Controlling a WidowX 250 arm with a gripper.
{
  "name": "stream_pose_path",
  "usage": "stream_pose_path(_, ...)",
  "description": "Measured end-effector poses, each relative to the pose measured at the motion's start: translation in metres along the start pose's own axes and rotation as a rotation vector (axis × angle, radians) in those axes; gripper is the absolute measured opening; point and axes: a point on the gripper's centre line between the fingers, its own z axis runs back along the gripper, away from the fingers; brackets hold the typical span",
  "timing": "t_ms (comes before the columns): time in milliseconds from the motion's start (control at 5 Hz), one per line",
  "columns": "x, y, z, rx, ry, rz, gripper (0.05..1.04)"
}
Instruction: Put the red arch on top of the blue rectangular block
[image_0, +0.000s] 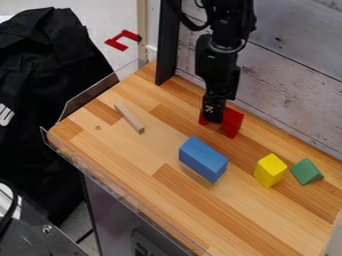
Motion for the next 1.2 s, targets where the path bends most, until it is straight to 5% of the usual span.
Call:
stream_pose_path(600,0.003,-0.006,-0.035,0.1,-0.04,-0.001,0.96)
stream_pose_path(800,0.002,-0.006,-0.038,0.098,-0.035,0.002,0.683)
stream_pose_path(1200,0.005,0.005,-0.033,0.092,-0.024,0.0,0.598)
